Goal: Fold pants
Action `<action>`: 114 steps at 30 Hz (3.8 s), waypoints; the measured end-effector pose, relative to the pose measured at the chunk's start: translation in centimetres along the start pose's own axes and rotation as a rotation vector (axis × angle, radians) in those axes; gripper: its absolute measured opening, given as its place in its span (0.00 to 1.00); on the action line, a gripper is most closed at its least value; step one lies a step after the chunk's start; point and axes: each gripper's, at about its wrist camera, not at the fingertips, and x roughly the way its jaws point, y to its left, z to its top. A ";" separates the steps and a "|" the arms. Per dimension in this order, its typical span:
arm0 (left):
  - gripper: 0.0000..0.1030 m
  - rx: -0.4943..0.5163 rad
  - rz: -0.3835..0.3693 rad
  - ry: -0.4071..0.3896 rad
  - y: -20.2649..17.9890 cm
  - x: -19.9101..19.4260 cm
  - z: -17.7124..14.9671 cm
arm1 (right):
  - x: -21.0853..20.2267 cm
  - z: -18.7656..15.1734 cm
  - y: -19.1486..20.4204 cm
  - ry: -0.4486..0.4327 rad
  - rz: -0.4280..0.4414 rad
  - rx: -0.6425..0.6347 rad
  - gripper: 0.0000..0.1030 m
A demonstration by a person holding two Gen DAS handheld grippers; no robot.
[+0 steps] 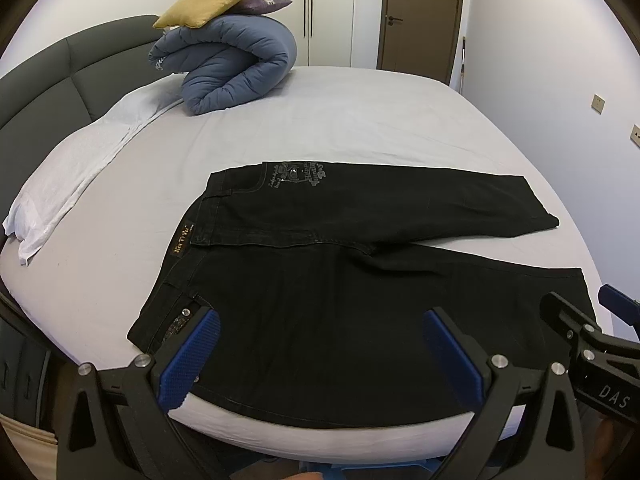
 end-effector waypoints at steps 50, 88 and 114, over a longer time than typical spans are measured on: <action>1.00 -0.017 0.000 0.012 1.2 -0.3 -1.0 | -0.4 -0.8 0.3 0.006 0.014 0.000 1.00; 1.00 0.089 -0.093 0.159 9.8 21.1 18.6 | 11.3 12.1 -4.0 -0.046 0.366 -0.353 0.95; 0.20 0.583 -0.253 0.550 12.8 38.3 21.5 | 25.4 18.8 0.6 0.100 0.624 -0.619 0.60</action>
